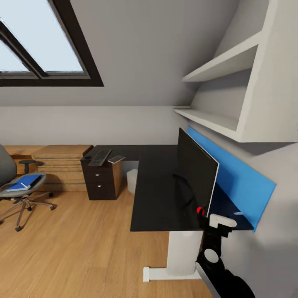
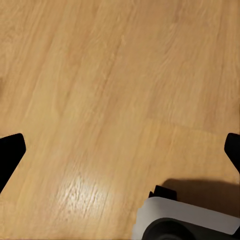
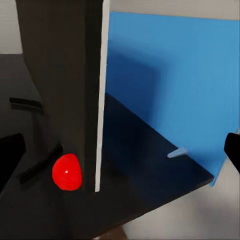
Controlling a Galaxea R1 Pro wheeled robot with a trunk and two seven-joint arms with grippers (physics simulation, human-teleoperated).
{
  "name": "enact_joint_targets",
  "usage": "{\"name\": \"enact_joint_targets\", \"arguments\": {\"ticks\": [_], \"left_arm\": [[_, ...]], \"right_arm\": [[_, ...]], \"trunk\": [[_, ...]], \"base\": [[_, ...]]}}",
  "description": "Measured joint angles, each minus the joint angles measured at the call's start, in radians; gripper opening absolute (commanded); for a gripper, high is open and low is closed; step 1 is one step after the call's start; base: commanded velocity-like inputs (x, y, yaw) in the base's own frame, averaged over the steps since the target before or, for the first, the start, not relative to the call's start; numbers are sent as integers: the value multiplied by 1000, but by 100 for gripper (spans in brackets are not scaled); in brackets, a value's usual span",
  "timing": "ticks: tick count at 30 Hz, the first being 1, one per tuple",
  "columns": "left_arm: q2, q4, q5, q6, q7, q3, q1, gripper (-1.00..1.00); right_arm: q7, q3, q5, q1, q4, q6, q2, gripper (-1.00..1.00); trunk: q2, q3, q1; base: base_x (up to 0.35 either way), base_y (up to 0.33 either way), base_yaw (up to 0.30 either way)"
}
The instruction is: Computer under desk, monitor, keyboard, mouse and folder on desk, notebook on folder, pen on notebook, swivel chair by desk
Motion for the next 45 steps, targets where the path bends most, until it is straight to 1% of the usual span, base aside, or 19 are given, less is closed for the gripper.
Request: {"name": "enact_joint_targets", "arguments": {"ticks": [3,4,17,21,29,34,38,39,41,43,45], "left_arm": [[0,0,0,0,0,0,-1,100],[-1,0,0,0,0,-1,0,100],[-1,0,-1,3,0,-1,0,100],[-1,0,-1,5,0,-2,0,100],[-1,0,-1,5,0,-2,0,100],[-1,0,0,5,0,-2,0,100],[0,0,0,6,0,-2,-1,100],[0,0,0,7,0,-2,-1,100],[0,0,0,7,0,-1,-1,100],[1,0,0,8,0,-1,-1,100],[1,0,0,9,0,-1,-1,100]], "right_arm": [[-2,17,0,0,0,0,0,100],[-3,30,0,0,0,0,0,100],[2,45,-3,0,6,1,2,100],[3,82,-4,0,10,1,2,100],[2,96,-4,0,11,1,3,100],[4,118,-4,0,11,0,3,100],[6,172,-3,0,15,-2,3,100],[7,207,-3,0,23,-2,4,100],[8,245,-2,0,34,-3,7,100],[9,278,-1,0,49,-8,16,100],[9,302,1,0,69,-19,31,100]], "trunk": [[0,0,0],[0,0,0],[0,0,0],[0,0,0],[0,0,0],[0,0,0],[0,0,0],[0,0,0],[0,0,0],[0,0,0],[0,0,0]], "base": [[-6,329,0],[-1,332,0],[0,332,0],[0,333,0],[0,333,0],[28,332,0],[128,316,0],[183,293,0],[204,280,0],[226,261,0],[245,208,0]]}}
